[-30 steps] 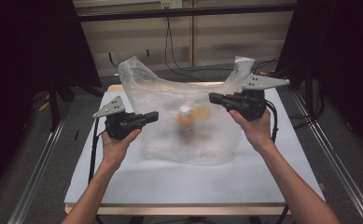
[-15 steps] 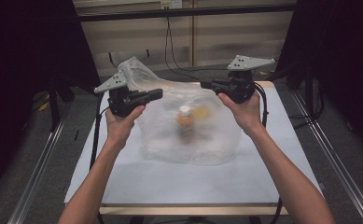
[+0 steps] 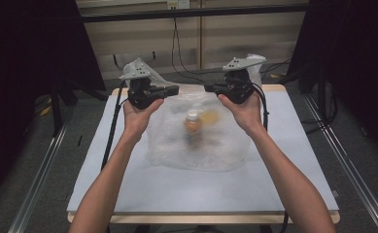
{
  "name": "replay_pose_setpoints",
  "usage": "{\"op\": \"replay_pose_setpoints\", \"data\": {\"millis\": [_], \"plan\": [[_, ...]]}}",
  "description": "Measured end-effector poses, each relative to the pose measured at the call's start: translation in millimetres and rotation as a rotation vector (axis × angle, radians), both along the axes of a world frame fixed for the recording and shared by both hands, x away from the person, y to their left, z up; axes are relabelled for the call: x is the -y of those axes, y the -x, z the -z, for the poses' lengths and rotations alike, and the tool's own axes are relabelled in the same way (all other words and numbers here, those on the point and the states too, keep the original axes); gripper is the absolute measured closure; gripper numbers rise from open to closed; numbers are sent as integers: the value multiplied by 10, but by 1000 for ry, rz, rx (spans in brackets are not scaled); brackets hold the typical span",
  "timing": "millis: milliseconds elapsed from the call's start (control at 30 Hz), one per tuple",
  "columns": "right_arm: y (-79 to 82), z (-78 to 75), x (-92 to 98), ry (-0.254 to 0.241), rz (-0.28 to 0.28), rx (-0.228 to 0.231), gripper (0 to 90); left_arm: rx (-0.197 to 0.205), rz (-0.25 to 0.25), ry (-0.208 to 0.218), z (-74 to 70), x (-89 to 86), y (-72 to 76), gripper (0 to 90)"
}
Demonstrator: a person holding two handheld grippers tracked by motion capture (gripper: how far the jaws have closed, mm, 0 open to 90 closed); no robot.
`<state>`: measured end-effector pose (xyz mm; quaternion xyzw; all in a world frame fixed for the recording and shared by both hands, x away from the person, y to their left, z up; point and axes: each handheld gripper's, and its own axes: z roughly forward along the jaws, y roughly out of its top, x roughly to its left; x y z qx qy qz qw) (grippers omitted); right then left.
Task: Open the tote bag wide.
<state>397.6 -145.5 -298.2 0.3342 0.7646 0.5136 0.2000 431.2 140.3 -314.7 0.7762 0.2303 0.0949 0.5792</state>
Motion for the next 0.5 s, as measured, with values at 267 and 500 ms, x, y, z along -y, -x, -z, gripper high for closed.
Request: {"op": "replay_pose_setpoints", "data": {"millis": [267,500], "plan": [[18,264,-13,3,-21,-47,900,-29,41,-49,266,49,86,900],[53,606,-42,24,-36,-99,900,-64,32,-75,499,43,106,900]]}}
